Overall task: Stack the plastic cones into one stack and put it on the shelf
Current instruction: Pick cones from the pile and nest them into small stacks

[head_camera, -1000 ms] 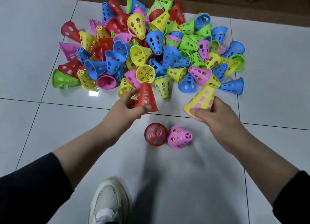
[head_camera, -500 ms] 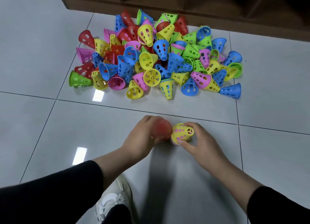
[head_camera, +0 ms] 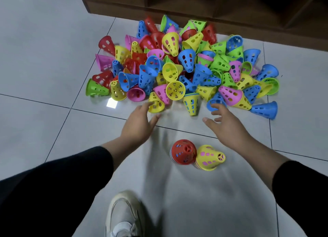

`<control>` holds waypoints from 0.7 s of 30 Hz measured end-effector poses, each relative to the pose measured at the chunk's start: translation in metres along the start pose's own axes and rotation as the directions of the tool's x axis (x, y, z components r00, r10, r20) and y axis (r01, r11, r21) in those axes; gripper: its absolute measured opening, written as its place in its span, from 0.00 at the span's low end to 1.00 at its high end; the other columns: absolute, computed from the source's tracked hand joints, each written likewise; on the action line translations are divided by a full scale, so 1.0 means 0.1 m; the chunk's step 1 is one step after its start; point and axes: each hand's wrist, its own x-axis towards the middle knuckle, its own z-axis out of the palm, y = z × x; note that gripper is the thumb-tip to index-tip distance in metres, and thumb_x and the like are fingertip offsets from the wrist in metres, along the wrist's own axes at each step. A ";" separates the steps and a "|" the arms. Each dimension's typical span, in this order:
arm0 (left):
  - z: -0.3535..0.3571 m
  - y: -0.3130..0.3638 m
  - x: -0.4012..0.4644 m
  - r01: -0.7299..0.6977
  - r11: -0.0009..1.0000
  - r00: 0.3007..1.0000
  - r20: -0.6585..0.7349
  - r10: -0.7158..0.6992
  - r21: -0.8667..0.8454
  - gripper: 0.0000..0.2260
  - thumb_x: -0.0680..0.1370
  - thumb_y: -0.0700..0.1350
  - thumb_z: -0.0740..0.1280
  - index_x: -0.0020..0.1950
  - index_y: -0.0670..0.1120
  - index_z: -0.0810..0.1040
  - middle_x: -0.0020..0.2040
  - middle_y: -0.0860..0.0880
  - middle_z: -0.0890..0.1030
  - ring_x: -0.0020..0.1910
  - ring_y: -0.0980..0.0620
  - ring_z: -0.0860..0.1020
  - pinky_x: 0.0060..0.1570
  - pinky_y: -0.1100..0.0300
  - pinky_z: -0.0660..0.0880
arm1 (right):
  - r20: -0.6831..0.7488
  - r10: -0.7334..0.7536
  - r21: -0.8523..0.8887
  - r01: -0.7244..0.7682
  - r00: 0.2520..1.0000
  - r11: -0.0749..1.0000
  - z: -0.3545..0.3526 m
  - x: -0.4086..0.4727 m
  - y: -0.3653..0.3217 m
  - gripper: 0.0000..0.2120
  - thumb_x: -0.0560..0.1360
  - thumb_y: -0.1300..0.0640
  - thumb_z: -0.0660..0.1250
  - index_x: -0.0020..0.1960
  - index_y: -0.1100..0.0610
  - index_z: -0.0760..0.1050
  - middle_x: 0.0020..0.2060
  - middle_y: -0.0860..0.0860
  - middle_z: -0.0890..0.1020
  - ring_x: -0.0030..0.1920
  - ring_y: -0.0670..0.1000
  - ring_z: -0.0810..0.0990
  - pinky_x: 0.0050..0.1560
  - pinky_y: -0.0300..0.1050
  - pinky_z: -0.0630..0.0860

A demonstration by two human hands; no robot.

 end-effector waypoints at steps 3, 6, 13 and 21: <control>-0.03 0.07 0.36 0.249 0.967 0.968 -0.019 -0.250 -0.051 0.23 0.81 0.58 0.62 0.72 0.46 0.68 0.63 0.43 0.78 0.61 0.42 0.77 0.55 0.52 0.72 | 0.063 -0.007 -0.102 0.013 0.998 0.995 0.14 0.30 -0.10 0.33 0.76 0.47 0.70 0.76 0.48 0.59 0.67 0.55 0.72 0.64 0.54 0.75 0.56 0.47 0.72; 0.02 0.13 0.66 0.426 0.904 0.905 0.025 -0.425 -0.030 0.24 0.81 0.58 0.60 0.68 0.41 0.70 0.62 0.41 0.79 0.60 0.39 0.76 0.55 0.51 0.73 | 0.076 -0.005 -0.165 0.018 0.997 0.986 0.28 0.53 -0.16 0.36 0.76 0.49 0.70 0.78 0.48 0.55 0.66 0.58 0.73 0.63 0.57 0.74 0.55 0.46 0.70; 0.32 0.14 0.91 0.522 0.851 0.845 0.160 -0.510 -0.046 0.26 0.79 0.60 0.63 0.65 0.39 0.73 0.57 0.40 0.79 0.57 0.39 0.77 0.50 0.53 0.73 | 0.067 -0.015 -0.286 0.034 0.998 0.958 0.52 0.96 -0.19 0.41 0.76 0.48 0.70 0.80 0.53 0.49 0.72 0.57 0.68 0.69 0.59 0.70 0.62 0.51 0.71; 0.39 0.13 1.05 0.616 0.734 0.788 0.231 -0.571 -0.286 0.23 0.73 0.57 0.70 0.60 0.42 0.75 0.49 0.44 0.78 0.46 0.46 0.77 0.39 0.57 0.72 | -0.017 0.021 -0.229 -0.025 1.000 0.973 0.69 1.16 -0.10 0.29 0.74 0.58 0.71 0.69 0.56 0.62 0.59 0.59 0.74 0.55 0.60 0.75 0.45 0.46 0.69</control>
